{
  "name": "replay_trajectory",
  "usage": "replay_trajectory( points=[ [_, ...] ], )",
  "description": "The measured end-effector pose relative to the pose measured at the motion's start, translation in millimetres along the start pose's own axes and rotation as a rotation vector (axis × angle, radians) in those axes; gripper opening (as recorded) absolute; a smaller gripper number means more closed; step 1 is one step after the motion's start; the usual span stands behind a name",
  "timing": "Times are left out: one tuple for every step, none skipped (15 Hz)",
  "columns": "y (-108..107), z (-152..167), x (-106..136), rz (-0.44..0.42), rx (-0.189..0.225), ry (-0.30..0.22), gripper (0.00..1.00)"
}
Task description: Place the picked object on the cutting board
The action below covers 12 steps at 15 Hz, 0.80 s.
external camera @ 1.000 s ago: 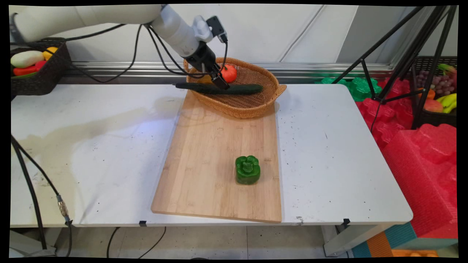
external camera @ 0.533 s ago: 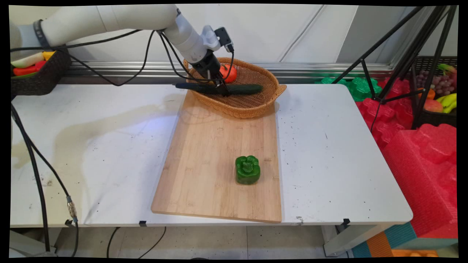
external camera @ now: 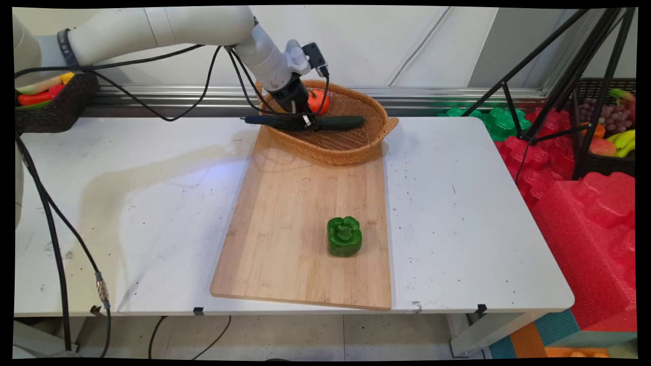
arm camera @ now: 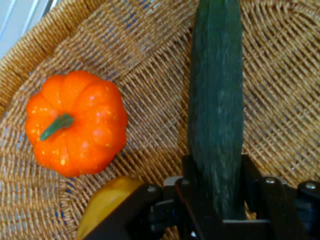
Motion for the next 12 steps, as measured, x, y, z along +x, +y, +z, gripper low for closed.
replay_trajectory(
  points=[
    [2, -3, 1, -0.003, 0.006, 0.007, 0.0],
    [4, -6, 2, -0.006, 0.011, 0.013, 0.0],
    [6, -13, 4, -0.015, 0.019, 0.027, 0.0],
    [9, -19, 5, -0.023, 0.025, 0.041, 0.0],
    [12, -29, 5, -0.032, 0.034, 0.058, 0.0],
    [18, -44, 5, -0.04, 0.047, 0.082, 0.0],
    [23, -55, 5, -0.042, 0.055, 0.099, 0.0],
    [28, -66, 3, -0.041, 0.063, 0.116, 0.0],
    [36, -82, 0, -0.039, 0.073, 0.137, 0.0],
    [42, -94, -3, -0.037, 0.079, 0.152, 0.0],
    [49, -108, -8, -0.035, 0.084, 0.167, 0.0],
    [56, -120, -12, -0.037, 0.085, 0.18, 0.0]
  ],
)
